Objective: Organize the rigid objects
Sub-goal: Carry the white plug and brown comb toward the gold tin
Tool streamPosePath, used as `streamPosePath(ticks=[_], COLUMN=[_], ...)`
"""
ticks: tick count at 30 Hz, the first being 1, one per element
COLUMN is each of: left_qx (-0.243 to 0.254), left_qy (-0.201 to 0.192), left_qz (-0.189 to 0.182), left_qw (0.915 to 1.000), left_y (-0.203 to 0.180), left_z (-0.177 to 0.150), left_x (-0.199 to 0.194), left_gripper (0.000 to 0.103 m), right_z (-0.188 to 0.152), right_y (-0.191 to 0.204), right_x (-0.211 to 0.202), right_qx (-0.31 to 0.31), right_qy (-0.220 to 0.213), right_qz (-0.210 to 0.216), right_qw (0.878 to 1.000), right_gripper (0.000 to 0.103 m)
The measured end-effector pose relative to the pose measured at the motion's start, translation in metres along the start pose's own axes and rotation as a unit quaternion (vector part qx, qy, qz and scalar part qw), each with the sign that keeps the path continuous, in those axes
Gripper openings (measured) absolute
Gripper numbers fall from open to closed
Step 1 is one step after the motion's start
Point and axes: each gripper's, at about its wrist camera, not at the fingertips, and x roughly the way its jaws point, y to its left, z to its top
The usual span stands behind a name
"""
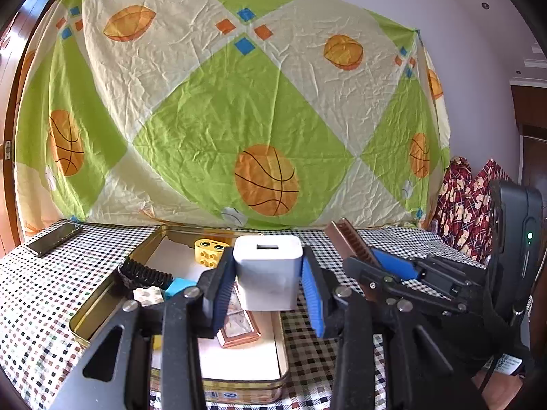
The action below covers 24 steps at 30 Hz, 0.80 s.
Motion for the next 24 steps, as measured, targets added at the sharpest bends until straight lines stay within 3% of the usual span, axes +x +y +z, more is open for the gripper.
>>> streamPosePath(ticks=[14, 20, 24], left_qx=[-0.005, -0.007, -0.015], left_qy=[0.015, 0.053, 0.09], left_qz=[0.048, 0.066, 0.059], left_qw=[0.9987, 0.9964, 0.9941], left_y=[0.046, 0.077, 0.091], left_z=[0.022, 0.031, 0.028], left_x=[-0.003, 0.015, 0.031], left_gripper=[0.037, 0.037, 0.037], right_z=[0.037, 0.053, 0.054], right_y=[0.036, 0.052, 0.059], right_x=[0.029, 0.053, 0.073], right_qx=[-0.019, -0.023, -0.018], right_qy=[0.024, 0.056, 0.084], right_qz=[0.038, 0.052, 0.062], right_qw=[0.999, 0.997, 0.994], right_gripper=[0.027, 0.027, 0.027])
